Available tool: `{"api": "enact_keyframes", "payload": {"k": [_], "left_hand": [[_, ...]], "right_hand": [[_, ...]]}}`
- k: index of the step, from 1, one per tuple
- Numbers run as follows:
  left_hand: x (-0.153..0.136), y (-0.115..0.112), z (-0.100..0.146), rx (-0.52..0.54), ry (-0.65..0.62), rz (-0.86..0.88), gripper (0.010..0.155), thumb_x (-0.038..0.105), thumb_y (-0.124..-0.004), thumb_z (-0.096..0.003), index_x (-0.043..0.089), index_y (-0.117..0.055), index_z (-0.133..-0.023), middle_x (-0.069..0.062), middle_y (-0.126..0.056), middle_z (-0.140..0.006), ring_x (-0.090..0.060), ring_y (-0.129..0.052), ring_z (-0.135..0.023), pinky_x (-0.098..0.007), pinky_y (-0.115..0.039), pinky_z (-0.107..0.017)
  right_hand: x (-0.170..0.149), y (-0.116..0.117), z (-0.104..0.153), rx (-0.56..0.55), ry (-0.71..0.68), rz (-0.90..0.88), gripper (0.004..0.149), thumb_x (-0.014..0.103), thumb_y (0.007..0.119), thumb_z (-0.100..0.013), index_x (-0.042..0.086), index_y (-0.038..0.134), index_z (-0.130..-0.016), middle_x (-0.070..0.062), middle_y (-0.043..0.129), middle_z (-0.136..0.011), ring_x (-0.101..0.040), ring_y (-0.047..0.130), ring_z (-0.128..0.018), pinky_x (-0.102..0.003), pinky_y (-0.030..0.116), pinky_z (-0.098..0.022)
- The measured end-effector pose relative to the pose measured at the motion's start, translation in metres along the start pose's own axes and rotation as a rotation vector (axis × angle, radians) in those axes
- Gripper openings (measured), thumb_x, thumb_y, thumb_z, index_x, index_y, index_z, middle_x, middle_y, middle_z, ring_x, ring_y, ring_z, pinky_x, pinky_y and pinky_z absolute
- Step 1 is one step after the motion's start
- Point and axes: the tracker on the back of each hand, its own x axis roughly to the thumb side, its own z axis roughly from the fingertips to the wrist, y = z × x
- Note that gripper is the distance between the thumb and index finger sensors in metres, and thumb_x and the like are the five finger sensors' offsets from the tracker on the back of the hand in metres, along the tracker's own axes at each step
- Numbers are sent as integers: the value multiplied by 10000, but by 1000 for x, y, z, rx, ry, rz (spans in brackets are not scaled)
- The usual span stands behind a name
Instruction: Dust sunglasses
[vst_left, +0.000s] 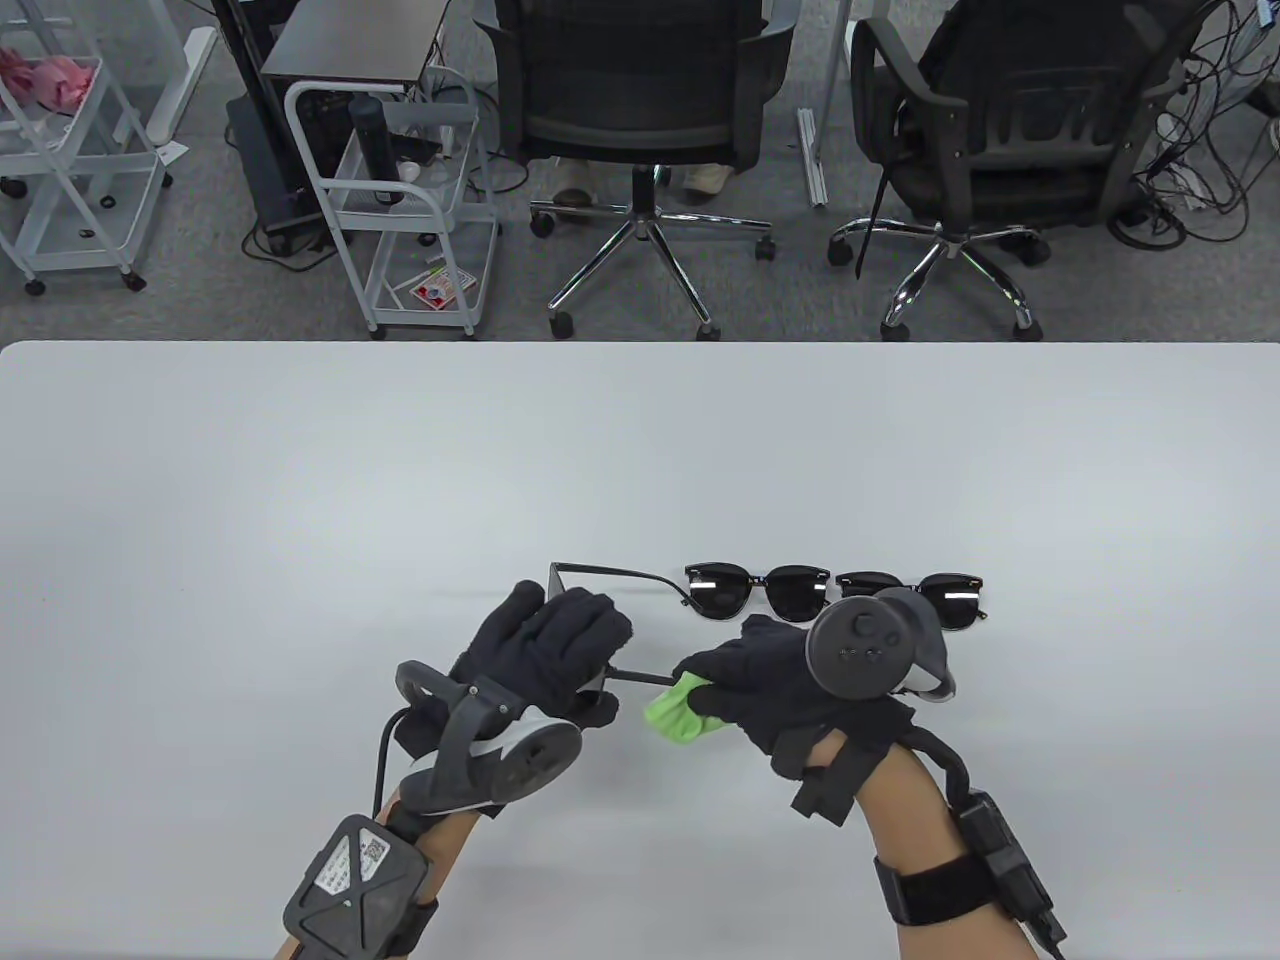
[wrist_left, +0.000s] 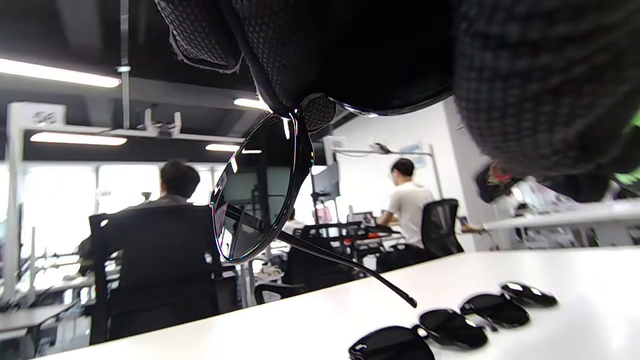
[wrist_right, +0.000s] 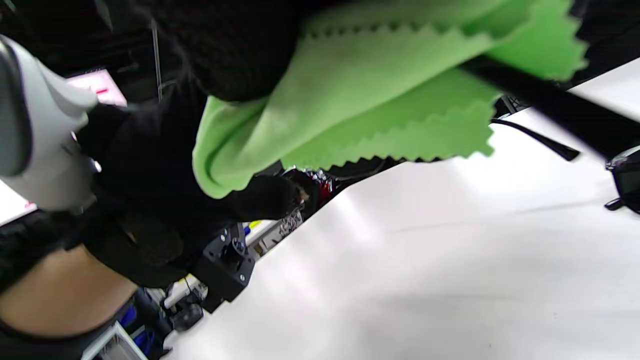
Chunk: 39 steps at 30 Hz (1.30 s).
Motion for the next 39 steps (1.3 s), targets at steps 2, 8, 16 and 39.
{"api": "enact_keyframes", "payload": {"k": [2, 8, 16, 39], "left_hand": [[15, 0, -1, 4, -56, -79, 883, 652, -969, -153, 476, -609, -940, 216, -776, -989, -36, -963, -924, -385, -709, -762], [11, 1, -4, 6, -17, -6, 862, 643, -989, -172, 496, -600, -927, 235, -757, -996, -21, -939, -941, -366, -711, -764], [-23, -8, -1, -19, 118, 65, 859, 653, -990, -168, 520, -591, -918, 253, -746, -999, -6, -925, -950, -362, -709, -768], [-83, -42, 18, -227, 584, 756, 982, 796, -809, -242, 242, -616, -1029, 63, -891, -904, -127, -1112, -682, -433, -756, -693]], "right_hand": [[9, 6, -5, 11, -32, 1, 439, 367, 839, -430, 107, 957, -764, -82, 1064, -629, -331, 1040, -542, -704, 637, -590], [13, 4, -6, -37, -45, -65, 439, 372, 836, -429, 106, 965, -753, -76, 1065, -602, -311, 1043, -513, -693, 644, -594], [-23, -8, 4, -47, 51, -32, 434, 376, 835, -422, 114, 972, -740, -64, 1069, -584, -295, 1048, -497, -685, 646, -598], [34, -6, 17, -395, -184, 456, 452, 387, 824, -440, 206, 887, -848, -36, 968, -885, -371, 957, -792, -719, 590, -630]]}}
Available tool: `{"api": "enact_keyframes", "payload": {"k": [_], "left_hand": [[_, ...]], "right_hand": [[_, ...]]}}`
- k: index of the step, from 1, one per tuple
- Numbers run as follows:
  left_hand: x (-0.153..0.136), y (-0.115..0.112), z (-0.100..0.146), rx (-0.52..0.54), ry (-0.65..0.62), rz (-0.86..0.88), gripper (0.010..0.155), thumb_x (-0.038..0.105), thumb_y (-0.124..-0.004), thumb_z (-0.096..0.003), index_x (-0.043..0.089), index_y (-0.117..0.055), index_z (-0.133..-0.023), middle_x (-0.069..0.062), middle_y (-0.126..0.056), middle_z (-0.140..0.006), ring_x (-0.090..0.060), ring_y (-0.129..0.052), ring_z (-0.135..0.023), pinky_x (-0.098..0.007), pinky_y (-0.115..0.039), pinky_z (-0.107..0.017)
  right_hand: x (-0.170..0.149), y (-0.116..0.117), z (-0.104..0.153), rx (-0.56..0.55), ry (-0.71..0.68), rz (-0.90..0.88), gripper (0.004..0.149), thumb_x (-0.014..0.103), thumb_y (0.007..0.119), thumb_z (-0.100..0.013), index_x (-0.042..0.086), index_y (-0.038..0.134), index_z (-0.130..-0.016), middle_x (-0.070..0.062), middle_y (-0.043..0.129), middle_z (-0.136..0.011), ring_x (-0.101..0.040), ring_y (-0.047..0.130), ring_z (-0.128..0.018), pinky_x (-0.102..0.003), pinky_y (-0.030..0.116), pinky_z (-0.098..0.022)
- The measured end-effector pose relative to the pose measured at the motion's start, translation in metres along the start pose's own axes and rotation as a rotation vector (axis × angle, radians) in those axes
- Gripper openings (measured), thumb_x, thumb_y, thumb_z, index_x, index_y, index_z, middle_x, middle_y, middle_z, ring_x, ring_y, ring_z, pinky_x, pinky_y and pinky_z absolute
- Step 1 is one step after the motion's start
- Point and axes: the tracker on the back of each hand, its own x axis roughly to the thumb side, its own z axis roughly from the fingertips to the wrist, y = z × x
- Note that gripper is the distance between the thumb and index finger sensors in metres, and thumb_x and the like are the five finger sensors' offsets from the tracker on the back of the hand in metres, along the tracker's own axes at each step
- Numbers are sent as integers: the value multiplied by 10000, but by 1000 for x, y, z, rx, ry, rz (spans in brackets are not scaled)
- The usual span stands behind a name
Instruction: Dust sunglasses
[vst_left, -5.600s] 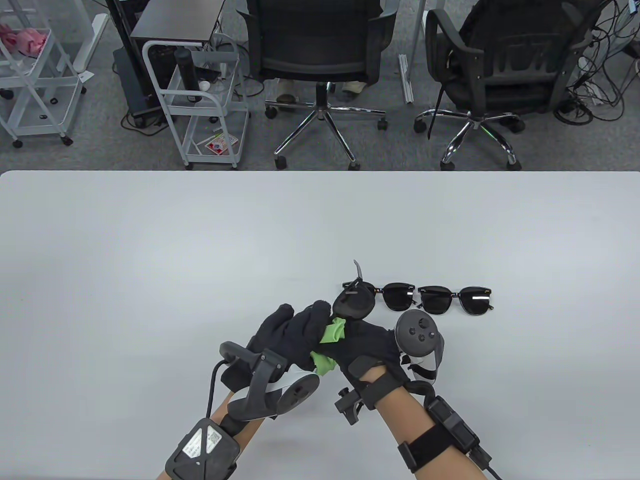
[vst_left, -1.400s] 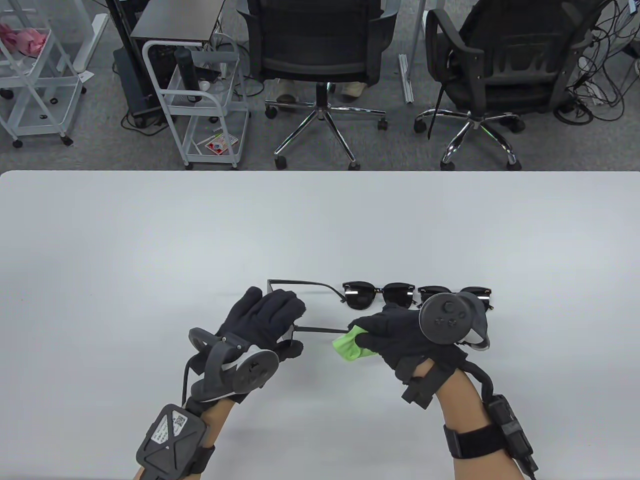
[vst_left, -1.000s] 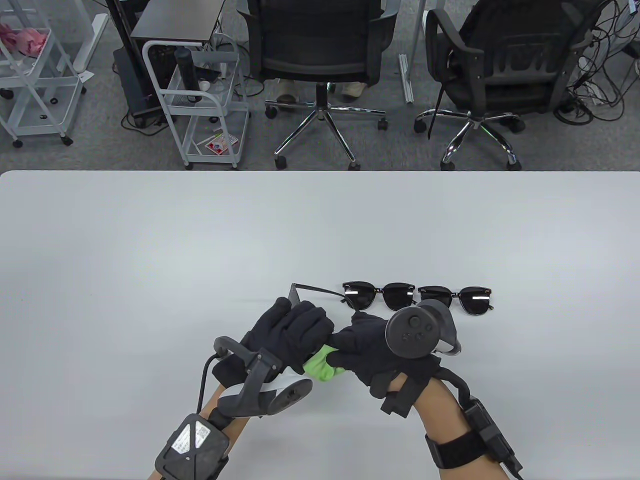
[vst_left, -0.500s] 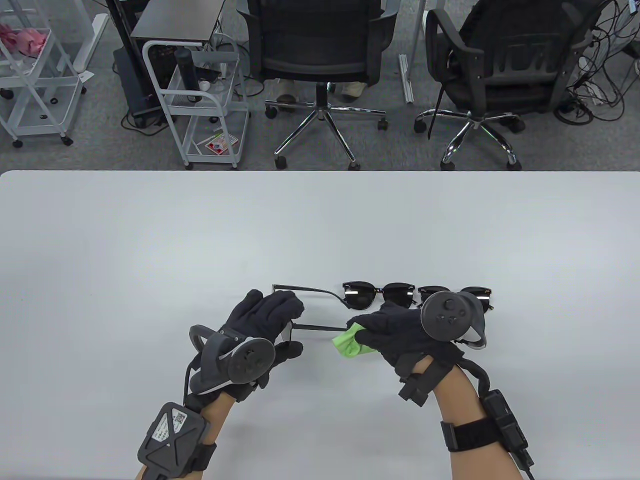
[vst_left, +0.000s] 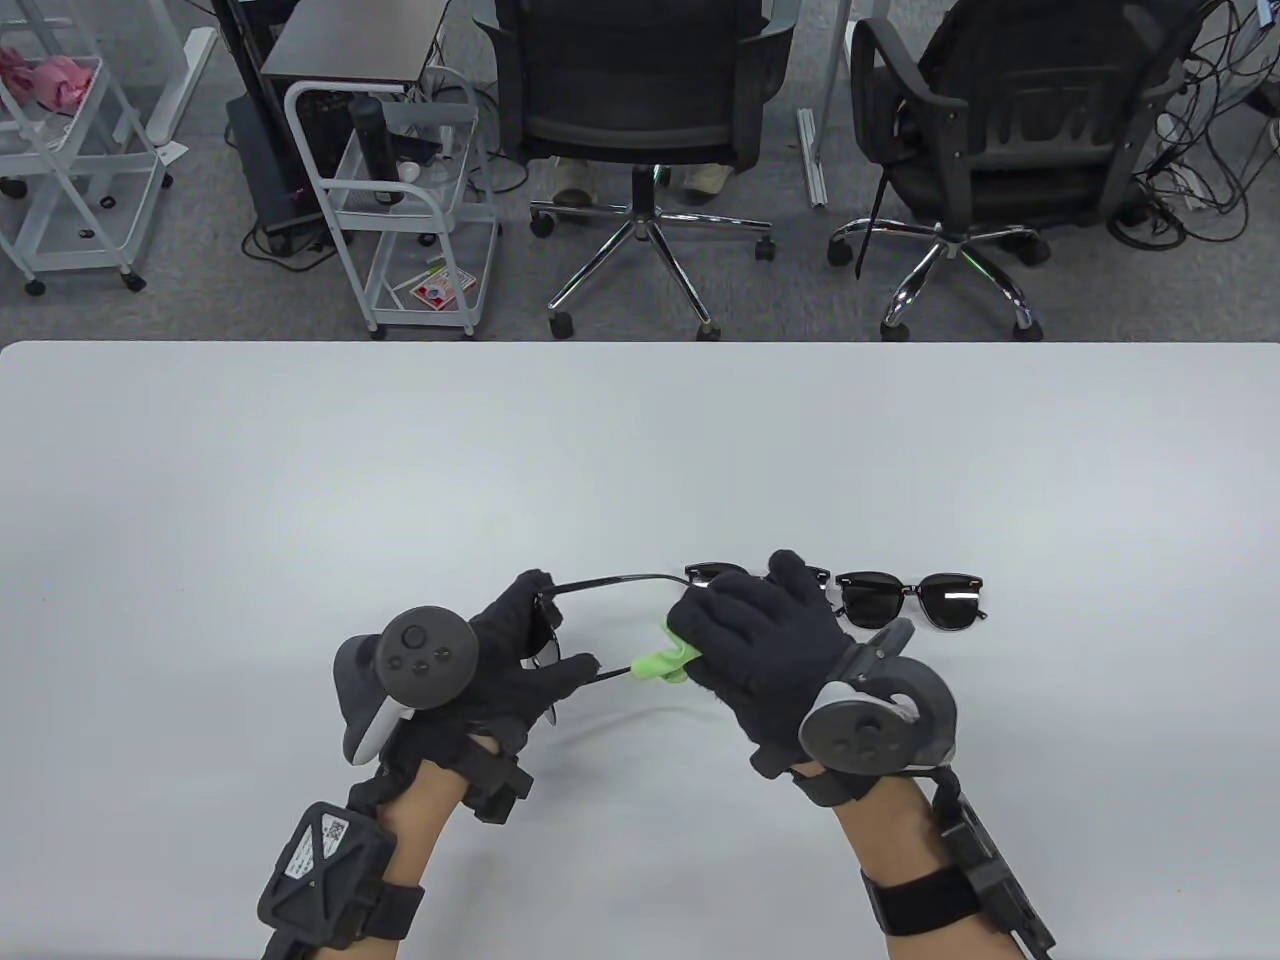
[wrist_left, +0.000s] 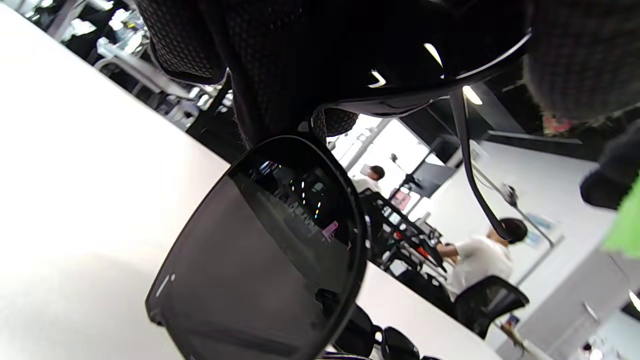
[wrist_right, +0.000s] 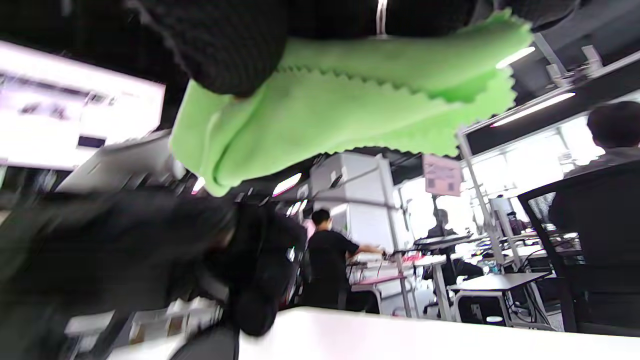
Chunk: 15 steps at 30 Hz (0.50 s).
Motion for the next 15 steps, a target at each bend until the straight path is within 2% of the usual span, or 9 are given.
{"api": "enact_keyframes", "payload": {"k": [4, 9, 15], "left_hand": [[-13, 1, -1, -2, 74, 117, 1013, 805, -769, -269, 205, -543, -1053, 47, -898, -894, -121, -1139, -625, -421, -786, -666], [-17, 2, -2, -5, 105, 205, 1050, 809, -723, -295, 174, -392, -1062, 37, -887, -899, -114, -1165, -567, -402, -822, -639], [-20, -3, -2, -58, 130, 361, 1061, 812, -701, -311, 153, -328, -1054, 30, -869, -906, -102, -1184, -508, -386, -850, -620]], "right_hand": [[20, 26, -5, 142, -109, 158, 453, 389, 827, -432, 211, 888, -844, -32, 972, -880, -361, 962, -791, -718, 586, -632], [36, 56, -8, 281, -218, 301, 454, 388, 831, -424, 220, 885, -842, -24, 971, -880, -346, 963, -798, -714, 581, -635], [53, 83, -7, 377, -336, 449, 455, 391, 831, -414, 239, 877, -841, -6, 967, -882, -336, 963, -798, -702, 579, -641]]}}
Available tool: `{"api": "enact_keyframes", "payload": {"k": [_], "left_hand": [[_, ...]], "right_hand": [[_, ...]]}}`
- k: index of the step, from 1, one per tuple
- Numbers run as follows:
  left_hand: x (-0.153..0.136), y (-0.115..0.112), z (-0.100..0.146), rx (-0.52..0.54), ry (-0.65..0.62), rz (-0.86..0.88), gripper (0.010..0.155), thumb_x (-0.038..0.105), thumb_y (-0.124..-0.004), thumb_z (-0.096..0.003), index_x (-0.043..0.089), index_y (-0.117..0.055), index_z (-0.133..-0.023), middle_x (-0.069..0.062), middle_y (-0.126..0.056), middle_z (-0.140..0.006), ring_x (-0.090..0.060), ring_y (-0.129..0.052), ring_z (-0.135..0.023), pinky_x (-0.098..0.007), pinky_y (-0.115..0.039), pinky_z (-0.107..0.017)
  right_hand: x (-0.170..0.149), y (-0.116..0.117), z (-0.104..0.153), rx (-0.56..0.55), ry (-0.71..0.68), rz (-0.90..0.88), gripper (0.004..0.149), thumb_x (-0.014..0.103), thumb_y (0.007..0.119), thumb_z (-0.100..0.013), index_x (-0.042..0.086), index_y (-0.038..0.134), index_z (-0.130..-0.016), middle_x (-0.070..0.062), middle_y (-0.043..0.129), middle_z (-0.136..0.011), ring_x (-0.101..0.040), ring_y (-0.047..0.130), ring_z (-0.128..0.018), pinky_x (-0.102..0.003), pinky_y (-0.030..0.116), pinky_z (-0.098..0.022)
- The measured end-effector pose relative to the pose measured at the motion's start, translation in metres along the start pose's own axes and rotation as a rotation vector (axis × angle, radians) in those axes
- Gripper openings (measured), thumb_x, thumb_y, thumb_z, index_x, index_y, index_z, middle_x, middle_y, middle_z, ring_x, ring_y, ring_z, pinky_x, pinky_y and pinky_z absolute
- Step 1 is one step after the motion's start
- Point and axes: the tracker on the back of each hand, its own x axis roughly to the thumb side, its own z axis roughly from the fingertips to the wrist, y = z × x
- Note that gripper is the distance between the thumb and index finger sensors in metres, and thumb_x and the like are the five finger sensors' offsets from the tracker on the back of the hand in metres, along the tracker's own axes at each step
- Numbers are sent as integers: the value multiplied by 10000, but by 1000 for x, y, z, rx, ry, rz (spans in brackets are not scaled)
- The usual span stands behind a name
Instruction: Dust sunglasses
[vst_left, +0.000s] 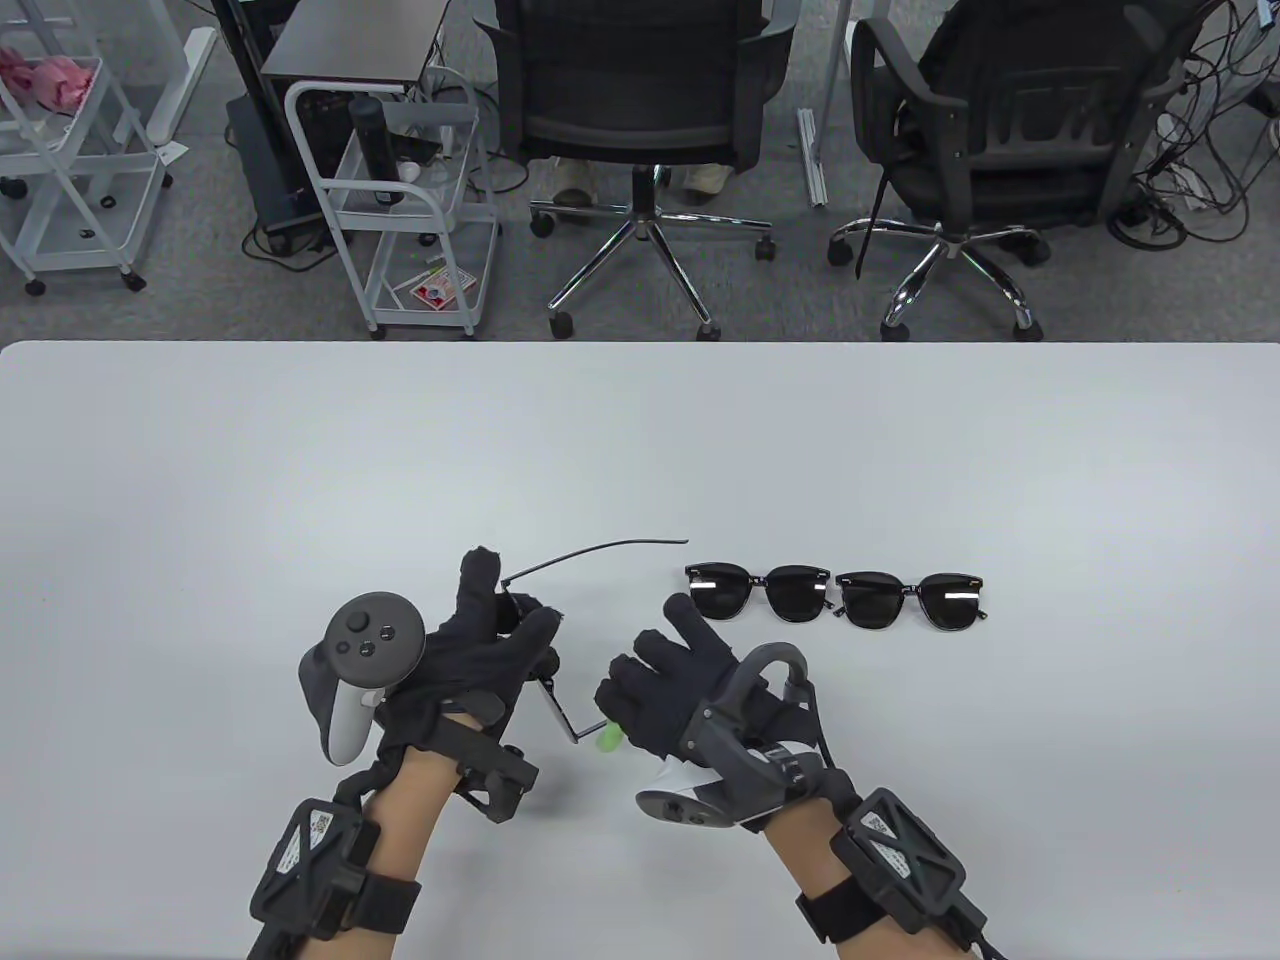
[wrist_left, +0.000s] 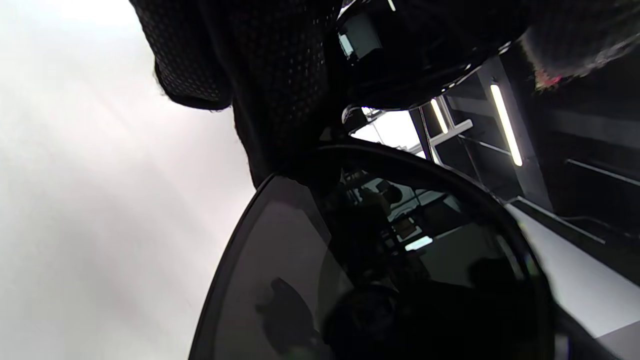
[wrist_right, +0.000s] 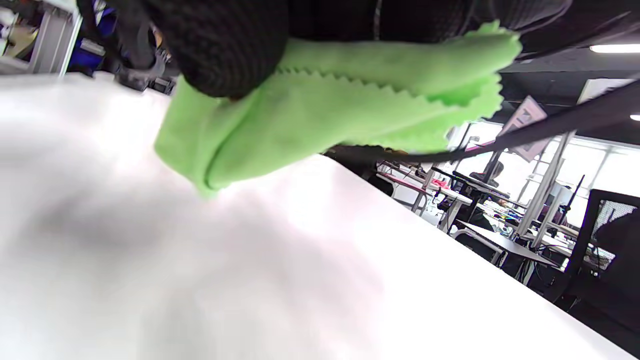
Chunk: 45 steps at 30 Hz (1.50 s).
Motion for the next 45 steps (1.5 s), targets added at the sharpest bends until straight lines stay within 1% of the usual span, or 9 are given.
{"api": "enact_keyframes", "payload": {"k": [6, 16, 18, 21, 24, 27, 30, 34, 45], "left_hand": [[-6, -5, 1, -20, 54, 148, 1046, 780, -712, -341, 129, -295, -1046, 6, -839, -918, -131, -1182, -520, -379, -848, -626], [-17, -13, 0, -71, 110, 310, 1050, 770, -709, -342, 136, -253, -1044, 16, -780, -962, -115, -1164, -583, -366, -812, -668], [-15, -21, -1, -145, 98, 350, 1060, 764, -696, -353, 165, -159, -1043, 19, -671, -1032, -97, -1091, -699, -416, -723, -713], [-11, -39, 1, -293, 92, 338, 1130, 781, -705, -343, 149, -60, -1023, -40, -533, -1092, -230, -934, -889, -517, -618, -727], [-6, -58, 3, -493, 69, 210, 1145, 816, -718, -315, 129, -185, -1060, -57, -604, -1078, -274, -884, -922, -555, -600, -715], [1, -60, 1, -368, 61, 97, 1042, 731, -816, -319, 158, -384, -1074, -16, -735, -1009, -233, -983, -831, -528, -658, -698], [1, -55, -1, -319, 69, 75, 1011, 713, -844, -313, 133, -479, -1056, -10, -807, -948, -198, -1058, -742, -481, -719, -680], [0, -46, -3, -260, 79, 110, 994, 721, -852, -315, 126, -528, -1043, -17, -840, -916, -184, -1101, -680, -449, -746, -672], [-12, -16, -8, -210, 116, 51, 953, 681, -899, -318, 140, -579, -1034, -41, -843, -918, -187, -1127, -660, -441, -774, -652]], "right_hand": [[12, 1, -4, -4, -31, 0, 471, 392, 829, -415, 209, 869, -847, -27, 976, -861, -320, 991, -755, -683, 603, -639], [12, -1, -4, -20, -11, -59, 440, 371, 849, -394, 160, 938, -769, -54, 1046, -697, -283, 1046, -585, -671, 636, -629], [11, -3, -4, -6, -17, 3, 436, 374, 843, -391, 168, 945, -761, -38, 1050, -678, -265, 1050, -567, -664, 640, -630], [4, -5, -3, -16, 18, 6, 434, 369, 843, -388, 164, 950, -756, -43, 1056, -664, -267, 1052, -555, -664, 639, -629], [-3, -5, 0, -12, 54, 7, 435, 370, 842, -389, 162, 952, -755, -43, 1059, -658, -268, 1053, -549, -663, 639, -628], [-5, -4, 2, -13, 70, -9, 437, 367, 845, -388, 151, 953, -752, -48, 1063, -646, -268, 1056, -535, -664, 641, -626], [-3, -4, -1, -9, 69, 32, 437, 372, 823, -393, 157, 933, -757, -33, 1069, -633, -249, 1067, -521, -651, 657, -624], [-9, -3, -6, -20, 136, 10, 441, 377, 812, -396, 153, 932, -755, -31, 1073, -614, -240, 1071, -501, -643, 665, -623], [-44, 17, 19, 162, 258, 29, 432, 368, 813, -403, 159, 934, -761, -32, 1064, -628, -252, 1061, -529, -667, 625, -628]]}}
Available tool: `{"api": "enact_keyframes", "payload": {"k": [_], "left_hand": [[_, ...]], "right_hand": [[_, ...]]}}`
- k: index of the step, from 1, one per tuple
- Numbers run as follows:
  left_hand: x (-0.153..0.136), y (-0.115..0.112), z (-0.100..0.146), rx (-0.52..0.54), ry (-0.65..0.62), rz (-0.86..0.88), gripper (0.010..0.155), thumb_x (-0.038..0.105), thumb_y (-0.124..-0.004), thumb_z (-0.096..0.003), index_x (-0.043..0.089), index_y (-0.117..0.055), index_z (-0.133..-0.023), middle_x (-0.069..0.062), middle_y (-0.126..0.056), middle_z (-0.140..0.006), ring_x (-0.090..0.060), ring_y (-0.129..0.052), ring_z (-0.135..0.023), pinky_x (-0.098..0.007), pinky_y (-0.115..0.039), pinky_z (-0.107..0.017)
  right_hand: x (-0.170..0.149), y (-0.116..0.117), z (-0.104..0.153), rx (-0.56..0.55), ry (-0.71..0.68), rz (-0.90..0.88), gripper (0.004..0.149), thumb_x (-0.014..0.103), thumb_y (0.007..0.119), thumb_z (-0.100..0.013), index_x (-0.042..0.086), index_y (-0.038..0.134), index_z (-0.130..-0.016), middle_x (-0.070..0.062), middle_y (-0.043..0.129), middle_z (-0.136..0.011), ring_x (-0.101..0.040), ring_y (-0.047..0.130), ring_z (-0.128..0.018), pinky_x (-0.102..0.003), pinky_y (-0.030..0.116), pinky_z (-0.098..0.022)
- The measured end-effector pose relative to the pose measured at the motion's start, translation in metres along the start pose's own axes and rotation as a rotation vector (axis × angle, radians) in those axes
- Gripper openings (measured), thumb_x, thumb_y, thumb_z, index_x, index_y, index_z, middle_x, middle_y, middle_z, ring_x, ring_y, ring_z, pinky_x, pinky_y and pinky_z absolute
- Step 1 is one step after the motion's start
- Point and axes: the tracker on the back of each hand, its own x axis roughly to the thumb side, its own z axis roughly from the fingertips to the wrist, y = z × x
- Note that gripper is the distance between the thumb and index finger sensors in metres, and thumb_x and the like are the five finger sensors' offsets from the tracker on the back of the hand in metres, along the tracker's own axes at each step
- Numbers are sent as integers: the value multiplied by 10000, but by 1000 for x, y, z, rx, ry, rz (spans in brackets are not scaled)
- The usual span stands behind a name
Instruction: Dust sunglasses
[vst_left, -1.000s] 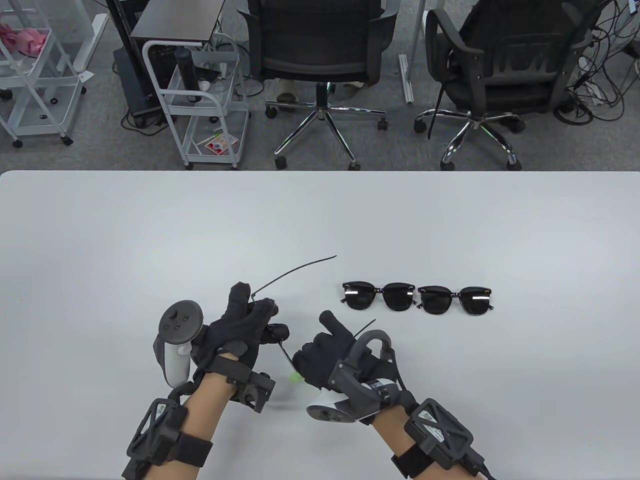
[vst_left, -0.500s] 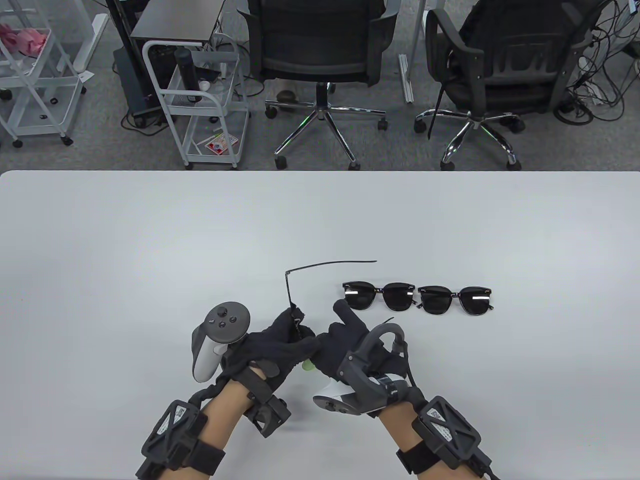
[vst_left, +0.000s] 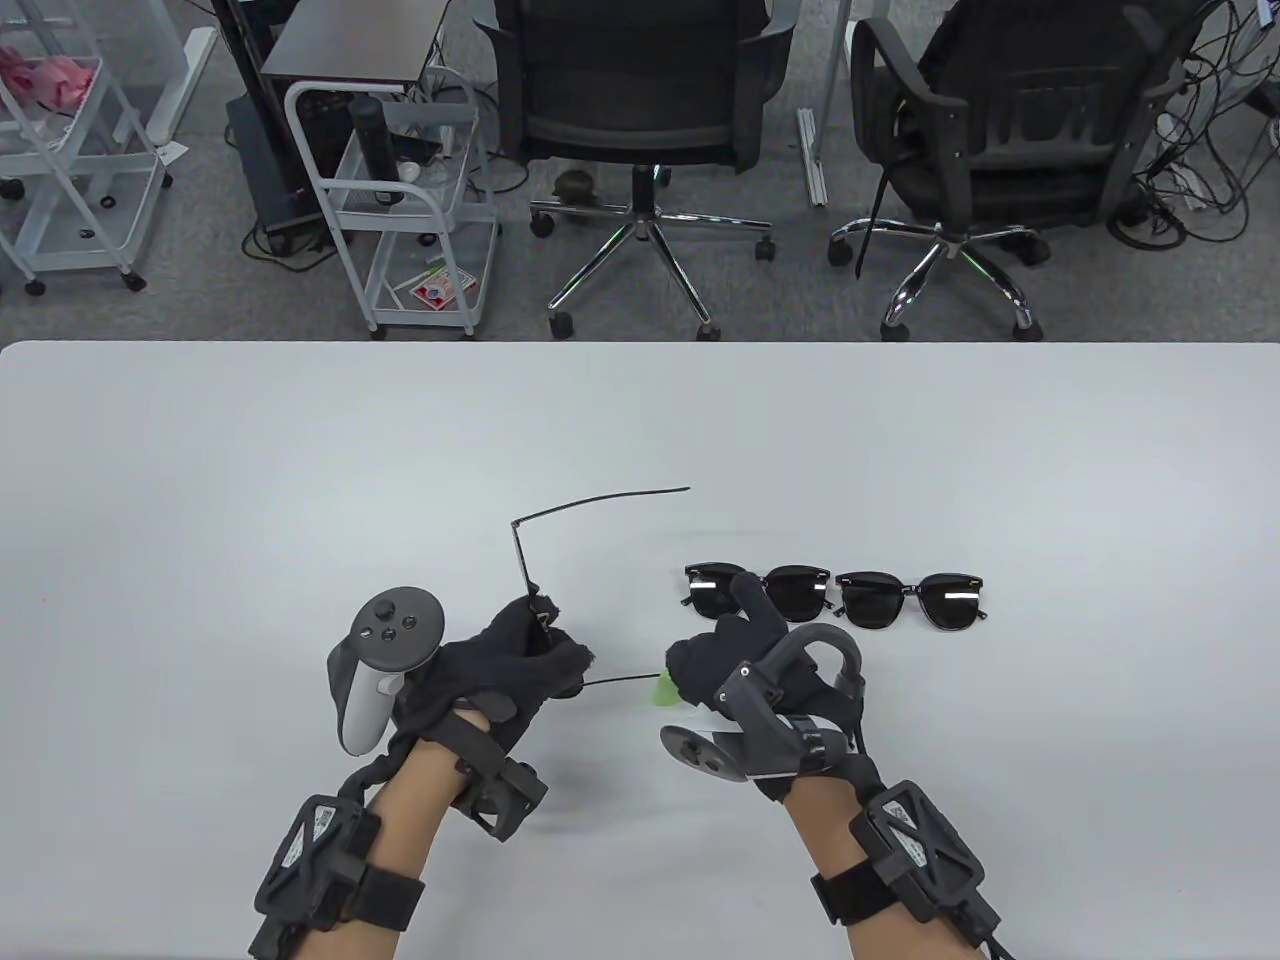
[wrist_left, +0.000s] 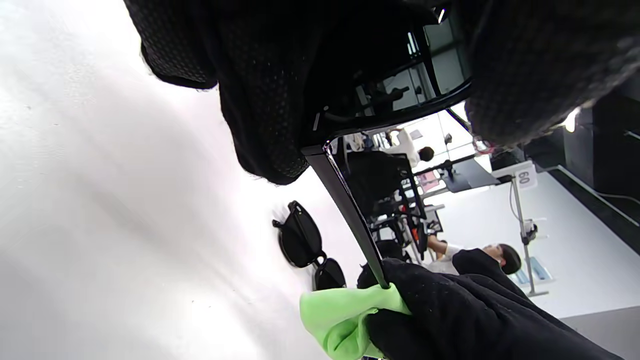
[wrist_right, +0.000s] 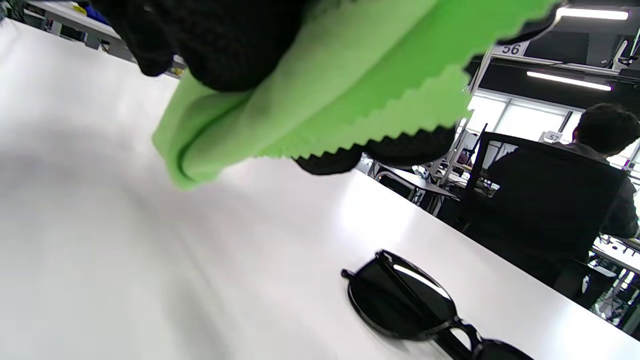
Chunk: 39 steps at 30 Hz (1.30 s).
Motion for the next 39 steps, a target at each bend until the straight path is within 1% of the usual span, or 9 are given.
{"api": "enact_keyframes", "payload": {"k": [5, 10, 13, 14, 18, 28, 34, 36, 39], "left_hand": [[-1, -6, -3, -34, 22, -7, 948, 640, -908, -318, 119, -560, -1030, -73, -815, -926, -200, -1118, -691, -417, -763, -665], [2, -27, -5, -161, 11, 63, 953, 643, -883, -332, 113, -512, -1033, -77, -775, -944, -185, -1103, -724, -388, -759, -674], [8, -36, -5, -175, -1, 70, 957, 640, -884, -327, 117, -507, -1035, -75, -773, -945, -196, -1105, -716, -398, -754, -675], [7, -34, -6, -168, -8, 36, 959, 656, -877, -324, 124, -514, -1035, -61, -783, -940, -187, -1115, -697, -403, -754, -676], [5, -28, -6, -157, 10, 99, 962, 676, -881, -326, 148, -514, -1041, -41, -779, -937, -191, -1109, -665, -438, -745, -674], [4, 8, 0, -9, -2, -53, 956, 680, -891, -322, 155, -541, -1039, -37, -800, -926, -188, -1121, -645, -441, -753, -666], [16, 16, 7, 80, -30, -226, 955, 678, -894, -312, 158, -553, -1037, -36, -808, -925, -183, -1125, -645, -440, -757, -662], [14, 14, 6, 65, -12, -270, 957, 674, -895, -310, 159, -552, -1041, -36, -803, -932, -182, -1124, -651, -442, -755, -663], [7, 3, -2, -8, 14, -280, 960, 670, -890, -311, 158, -539, -1044, -37, -792, -940, -182, -1118, -668, -441, -752, -667]], "right_hand": [[14, 0, -1, 6, -55, 125, 431, 360, 817, -408, 162, 927, -774, -34, 1058, -671, -273, 1057, -576, -667, 625, -626], [38, -14, -5, -127, -115, 56, 433, 357, 820, -407, 157, 927, -775, -40, 1056, -678, -283, 1055, -583, -665, 633, -624], [56, -18, -8, -149, -186, 105, 435, 358, 820, -403, 150, 930, -769, -40, 1058, -665, -280, 1057, -570, -657, 639, -626], [55, -18, -8, -137, -177, 137, 436, 377, 804, -410, 169, 917, -777, -19, 1056, -667, -248, 1064, -572, -643, 652, -628], [45, -15, -11, -152, -99, 2, 436, 380, 799, -410, 172, 918, -774, -18, 1055, -653, -237, 1065, -556, -641, 652, -629], [3, 15, 1, -2, 41, 54, 431, 372, 811, -406, 161, 936, -760, -27, 1068, -634, -252, 1070, -539, -653, 645, -623], [0, 16, 1, -1, 80, 75, 445, 387, 806, -429, 145, 921, -785, -35, 1068, -703, -291, 1068, -621, -647, 647, -621], [-3, 14, 4, -27, 82, 37, 448, 404, 815, -433, 172, 907, -805, -27, 1047, -766, -314, 1035, -699, -647, 641, -625], [-8, -2, 8, -125, 99, -36, 453, 413, 815, -434, 203, 886, -829, -18, 1002, -836, -329, 992, -768, -655, 625, -629]]}}
